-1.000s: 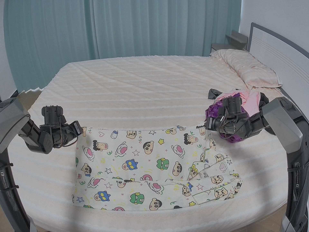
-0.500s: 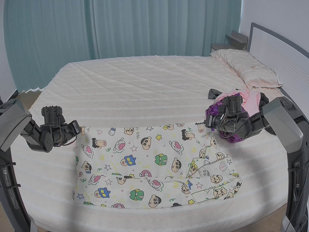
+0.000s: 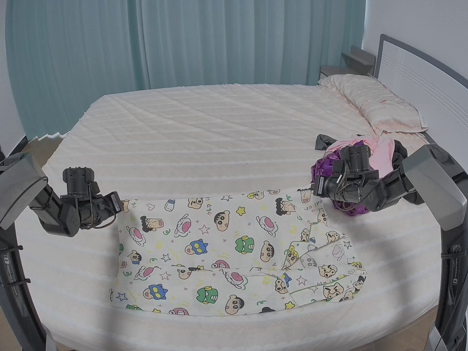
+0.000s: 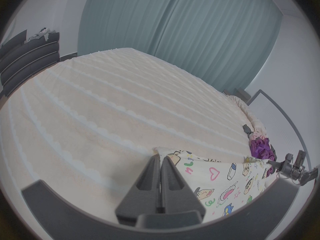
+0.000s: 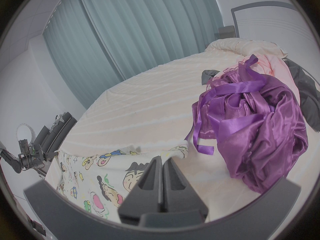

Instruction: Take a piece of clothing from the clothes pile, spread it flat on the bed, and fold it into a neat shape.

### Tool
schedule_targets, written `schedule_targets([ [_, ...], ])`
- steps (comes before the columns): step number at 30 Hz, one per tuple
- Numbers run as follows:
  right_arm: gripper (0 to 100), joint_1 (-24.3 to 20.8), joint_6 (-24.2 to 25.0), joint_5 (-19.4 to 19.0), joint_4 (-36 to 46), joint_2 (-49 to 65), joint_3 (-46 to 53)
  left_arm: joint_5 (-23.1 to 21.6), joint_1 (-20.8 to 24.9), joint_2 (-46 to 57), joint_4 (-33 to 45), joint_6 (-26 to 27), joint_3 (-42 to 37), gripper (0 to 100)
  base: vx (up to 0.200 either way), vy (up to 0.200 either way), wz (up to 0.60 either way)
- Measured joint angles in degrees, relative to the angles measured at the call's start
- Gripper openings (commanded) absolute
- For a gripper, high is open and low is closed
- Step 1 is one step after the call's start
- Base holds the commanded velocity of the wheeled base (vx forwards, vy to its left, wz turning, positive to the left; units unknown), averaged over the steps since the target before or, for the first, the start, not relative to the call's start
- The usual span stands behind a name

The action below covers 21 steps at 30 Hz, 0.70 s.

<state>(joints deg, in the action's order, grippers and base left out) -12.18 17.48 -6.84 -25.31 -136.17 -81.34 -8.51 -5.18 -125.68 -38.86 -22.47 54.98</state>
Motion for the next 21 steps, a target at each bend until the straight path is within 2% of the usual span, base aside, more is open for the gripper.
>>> schedule_targets([
  [10, 0, -0.94, -0.62, -0.29, 0.02, 5.44, 7.47, 0.00, 0.01, 2.97, -0.96, 1.43, -4.13, 0, 0.000, 0.000, 0.00],
  [21, 0, -1.18, -1.26, -0.44, -0.04, 10.57, 16.26, -0.07, 0.11, 5.84, -2.90, 7.20, -11.04, 0, 0.000, 0.000, 0.00],
])
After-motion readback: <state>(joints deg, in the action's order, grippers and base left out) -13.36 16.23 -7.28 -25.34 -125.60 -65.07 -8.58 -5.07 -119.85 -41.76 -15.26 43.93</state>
